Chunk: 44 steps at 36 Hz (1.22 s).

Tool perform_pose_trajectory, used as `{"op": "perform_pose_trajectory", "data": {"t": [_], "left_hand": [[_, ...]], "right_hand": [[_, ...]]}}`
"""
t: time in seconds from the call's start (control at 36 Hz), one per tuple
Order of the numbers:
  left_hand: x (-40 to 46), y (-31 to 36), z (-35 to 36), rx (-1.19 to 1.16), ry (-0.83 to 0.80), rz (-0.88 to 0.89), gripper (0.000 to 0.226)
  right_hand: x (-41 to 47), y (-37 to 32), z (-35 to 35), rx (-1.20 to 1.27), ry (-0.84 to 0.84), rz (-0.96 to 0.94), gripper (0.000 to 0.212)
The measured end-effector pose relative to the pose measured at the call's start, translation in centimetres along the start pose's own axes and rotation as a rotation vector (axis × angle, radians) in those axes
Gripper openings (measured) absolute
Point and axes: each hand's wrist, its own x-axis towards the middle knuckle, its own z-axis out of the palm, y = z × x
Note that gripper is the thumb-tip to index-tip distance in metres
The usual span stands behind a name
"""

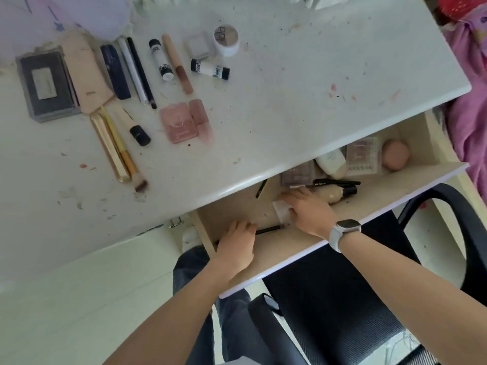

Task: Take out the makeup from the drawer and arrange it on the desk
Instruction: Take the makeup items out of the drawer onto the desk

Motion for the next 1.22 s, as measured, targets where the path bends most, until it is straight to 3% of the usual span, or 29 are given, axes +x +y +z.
{"op": "perform_pose_trajectory", "data": {"t": [0.17,0.31,0.36,0.47,0.67,0.83,0.97,1.08,1.22], "left_hand": [[1.4,-0.5,1.8,0.098,-0.075,0.0,0.038],[1.4,-0.5,2.6,-0.083,-0.115,-0.048,0.048],[1.2,-0.3,2.3,-0.159,-0.103,-0.069,0.045],[0.5,0.2,1.1,-0.193,-0.053,-0.065,0.036],[-1.4,1.0,-2.9,-0.281,0.091,-0.034,0.026],[-1.8,1.8,-8.8,-0.439,0.167,0.035,0.015],[-1.7,1.5,-13.4,-0.801,0.143,-0.014,0.009],[-0.7,1.7,-15.5,-1.089,0.374,-0.165,0.013],[1.7,3.0,-17.4,-1.062,0.587,-0.272,0.013]], "right_hand": [[0.6,-0.2,1.4,-0.161,0.001,-0.058,0.046],[0.9,-0.2,1.1,-0.2,0.072,-0.108,0.04],[0.6,-0.1,0.6,-0.209,0.068,-0.13,0.045],[-0.5,0.7,-0.2,-0.152,0.07,-0.149,0.032],[-2.9,2.7,-2.8,0.212,0.253,-0.049,0.021],[-3.2,3.4,-7.5,0.888,0.231,0.192,0.015],[-1.8,2.9,-11.1,1.385,0.473,0.267,0.011],[1.1,1.7,-13.1,1.253,0.685,0.32,0.018],[5.4,0.0,-14.7,1.028,0.719,0.357,0.031]]}}
